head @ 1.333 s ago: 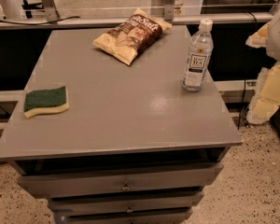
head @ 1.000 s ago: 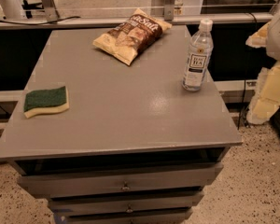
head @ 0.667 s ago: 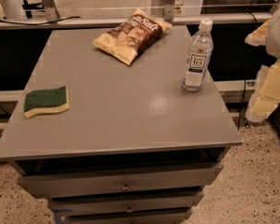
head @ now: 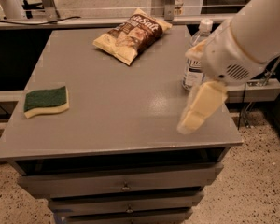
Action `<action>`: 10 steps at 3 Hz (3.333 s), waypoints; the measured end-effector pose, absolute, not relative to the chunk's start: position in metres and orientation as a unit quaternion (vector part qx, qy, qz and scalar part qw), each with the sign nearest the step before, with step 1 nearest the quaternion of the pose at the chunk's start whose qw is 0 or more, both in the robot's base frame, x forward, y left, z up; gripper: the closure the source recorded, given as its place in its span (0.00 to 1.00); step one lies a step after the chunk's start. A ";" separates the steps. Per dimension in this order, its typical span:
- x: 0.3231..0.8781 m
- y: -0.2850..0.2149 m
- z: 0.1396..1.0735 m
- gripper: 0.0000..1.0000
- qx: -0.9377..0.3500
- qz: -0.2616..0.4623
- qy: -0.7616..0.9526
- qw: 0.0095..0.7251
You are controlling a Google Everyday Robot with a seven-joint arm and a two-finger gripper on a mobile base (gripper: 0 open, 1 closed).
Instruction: Move sponge near brown chip bag
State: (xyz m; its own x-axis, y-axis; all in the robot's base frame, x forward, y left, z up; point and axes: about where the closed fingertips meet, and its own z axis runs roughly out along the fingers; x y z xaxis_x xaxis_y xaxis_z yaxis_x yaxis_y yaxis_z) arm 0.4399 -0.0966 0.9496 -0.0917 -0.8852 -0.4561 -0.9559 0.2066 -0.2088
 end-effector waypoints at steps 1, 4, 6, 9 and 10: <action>0.429 -0.005 0.938 0.00 -0.624 0.138 0.711 0.292; 0.435 0.031 0.930 0.00 -0.624 0.154 0.695 0.323; 0.461 0.144 0.894 0.00 -0.625 0.216 0.652 0.371; 0.518 0.227 0.868 0.00 -0.595 0.245 0.644 0.413; 0.538 0.236 0.855 0.00 -0.584 0.252 0.652 0.413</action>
Offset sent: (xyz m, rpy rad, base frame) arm -0.0100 0.0743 -0.0136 0.1242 0.0199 0.0480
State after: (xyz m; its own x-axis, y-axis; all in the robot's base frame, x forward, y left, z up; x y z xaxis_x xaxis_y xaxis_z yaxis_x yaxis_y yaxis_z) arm 0.5377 0.2361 0.8554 0.0228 -0.5531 -0.8328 -0.9695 0.1911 -0.1534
